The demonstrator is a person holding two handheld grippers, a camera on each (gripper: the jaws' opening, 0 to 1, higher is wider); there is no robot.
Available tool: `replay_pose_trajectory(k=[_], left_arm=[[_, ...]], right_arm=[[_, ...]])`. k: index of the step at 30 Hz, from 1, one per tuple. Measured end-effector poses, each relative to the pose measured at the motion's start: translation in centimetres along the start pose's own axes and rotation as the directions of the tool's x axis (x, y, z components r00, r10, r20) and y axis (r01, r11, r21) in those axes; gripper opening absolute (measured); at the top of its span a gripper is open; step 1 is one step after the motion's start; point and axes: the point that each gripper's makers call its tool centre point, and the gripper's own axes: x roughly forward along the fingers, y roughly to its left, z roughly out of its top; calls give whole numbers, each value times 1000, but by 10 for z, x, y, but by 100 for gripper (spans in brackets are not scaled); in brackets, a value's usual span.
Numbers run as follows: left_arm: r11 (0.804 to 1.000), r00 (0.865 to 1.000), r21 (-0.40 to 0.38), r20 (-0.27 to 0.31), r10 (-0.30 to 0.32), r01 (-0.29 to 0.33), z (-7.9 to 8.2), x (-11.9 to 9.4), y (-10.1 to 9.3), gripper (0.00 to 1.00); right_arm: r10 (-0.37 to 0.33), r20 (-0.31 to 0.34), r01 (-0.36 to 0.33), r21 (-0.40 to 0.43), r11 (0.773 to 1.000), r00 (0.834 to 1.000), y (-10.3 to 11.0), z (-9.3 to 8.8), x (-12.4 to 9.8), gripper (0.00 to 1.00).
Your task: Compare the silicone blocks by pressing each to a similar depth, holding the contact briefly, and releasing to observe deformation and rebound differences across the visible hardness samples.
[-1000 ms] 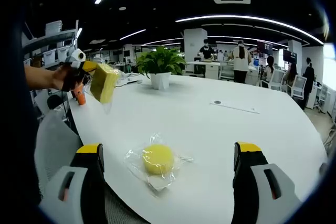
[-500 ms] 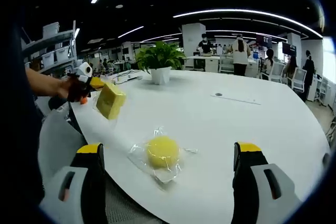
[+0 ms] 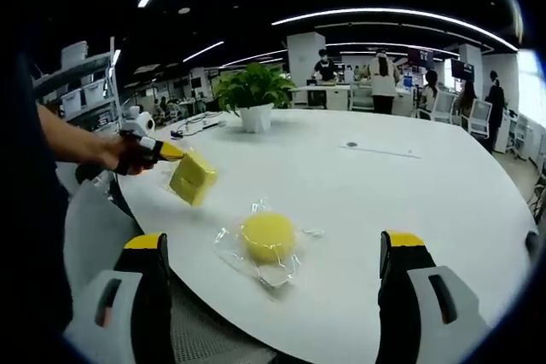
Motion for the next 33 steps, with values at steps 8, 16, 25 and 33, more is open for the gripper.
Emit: replay_pose_trajectory(k=[8, 16, 25, 33], left_arm=[[979, 979, 35, -23, 204, -203, -4, -1, 51, 0], [962, 967, 151, -82, 241, -227, -12, 3, 68, 0], [947, 947, 162, -117, 298, -278, -27, 7, 81, 0], [938, 938, 143, -102, 331, -315, -29, 8, 91, 0]], right_arm=[[-7, 4, 7, 7, 1000, 1000, 0, 2, -1, 96], [-23, -17, 24, 27, 999, 1000, -10, -5, -5, 96], [-24, -18, 25, 44, 999, 1000, -12, -7, 0, 96], [-10, -50, 12, 51, 999, 999, -10, -11, 0, 96]])
